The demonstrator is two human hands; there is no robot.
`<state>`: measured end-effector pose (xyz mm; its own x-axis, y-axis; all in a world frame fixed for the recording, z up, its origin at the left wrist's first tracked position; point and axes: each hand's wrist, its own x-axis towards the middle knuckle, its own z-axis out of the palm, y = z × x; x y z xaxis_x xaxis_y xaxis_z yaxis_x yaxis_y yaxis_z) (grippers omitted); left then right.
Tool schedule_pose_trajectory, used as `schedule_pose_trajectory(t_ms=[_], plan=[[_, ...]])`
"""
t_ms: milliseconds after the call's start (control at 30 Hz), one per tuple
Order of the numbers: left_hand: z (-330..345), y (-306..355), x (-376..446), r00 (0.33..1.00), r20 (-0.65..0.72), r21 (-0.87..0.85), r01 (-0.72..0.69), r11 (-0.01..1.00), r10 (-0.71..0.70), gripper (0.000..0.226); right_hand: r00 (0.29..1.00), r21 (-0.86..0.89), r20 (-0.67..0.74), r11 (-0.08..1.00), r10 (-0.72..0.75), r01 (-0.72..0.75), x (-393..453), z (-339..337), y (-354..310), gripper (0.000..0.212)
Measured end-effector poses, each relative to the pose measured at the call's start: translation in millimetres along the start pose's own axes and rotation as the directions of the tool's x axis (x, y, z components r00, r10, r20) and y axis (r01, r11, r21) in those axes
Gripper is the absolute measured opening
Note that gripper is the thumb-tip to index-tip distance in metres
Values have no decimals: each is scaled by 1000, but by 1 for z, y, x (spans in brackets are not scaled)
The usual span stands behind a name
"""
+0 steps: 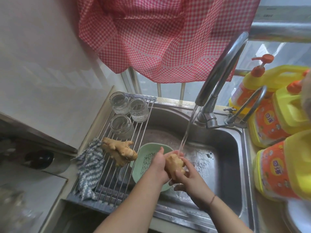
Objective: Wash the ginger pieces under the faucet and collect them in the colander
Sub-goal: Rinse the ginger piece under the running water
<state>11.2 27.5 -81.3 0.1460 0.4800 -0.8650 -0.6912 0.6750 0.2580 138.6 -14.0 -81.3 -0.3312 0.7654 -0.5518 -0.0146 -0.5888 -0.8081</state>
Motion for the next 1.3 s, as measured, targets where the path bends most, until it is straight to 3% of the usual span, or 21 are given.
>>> schedule_pose_trajectory(t_ms=[100, 200, 333, 500, 633, 700, 800, 900, 967, 1100, 1200, 1300], plan=[[-9, -1, -3, 997, 75, 52, -14, 999, 10, 52, 999, -10, 37, 999, 39, -39, -1, -5, 0, 58], [-15, -1, -12, 991, 115, 188, -90, 978, 69, 38, 999, 4, -31, 999, 39, -39, 0, -3, 2, 50], [-28, -2, -18, 955, 175, 394, -290, 872, 238, 18, 984, 20, -177, 1000, 4, 0, 2, 2, 6, 40], [-47, 2, -21, 863, 208, 516, -497, 698, 460, 41, 968, -192, -214, 977, -130, 89, 2, 13, 4, 43], [-58, 4, -27, 691, 188, 669, -610, 425, 698, 56, 939, -344, -268, 932, -218, 118, 4, 29, 1, 47], [-66, 5, -37, 561, 234, 736, -636, 233, 794, 54, 928, -435, -258, 890, -267, 135, 1, 40, -2, 48], [-87, 10, -58, 309, 399, 758, -641, -121, 863, 50, 905, -511, -189, 825, -382, 241, -6, 65, -6, 43], [-120, 21, -78, 161, 469, 691, -679, -247, 868, 41, 860, -643, -59, 678, -507, 356, -5, 96, -6, 42], [-147, 30, -88, 151, 462, 698, -670, -253, 874, 37, 835, -729, 26, 561, -550, 392, 3, 117, -2, 47], [-189, 42, -99, 260, 376, 838, -505, -206, 890, 37, 864, -835, 102, 430, -493, 344, 16, 155, 7, 49], [-200, 44, -96, 345, 316, 907, -384, -175, 884, 40, 899, -893, 81, 369, -431, 257, 22, 175, 15, 40], [-205, 46, -93, 364, 331, 916, -346, -203, 871, 42, 907, -928, 23, 328, -420, 175, 25, 186, 25, 39]])
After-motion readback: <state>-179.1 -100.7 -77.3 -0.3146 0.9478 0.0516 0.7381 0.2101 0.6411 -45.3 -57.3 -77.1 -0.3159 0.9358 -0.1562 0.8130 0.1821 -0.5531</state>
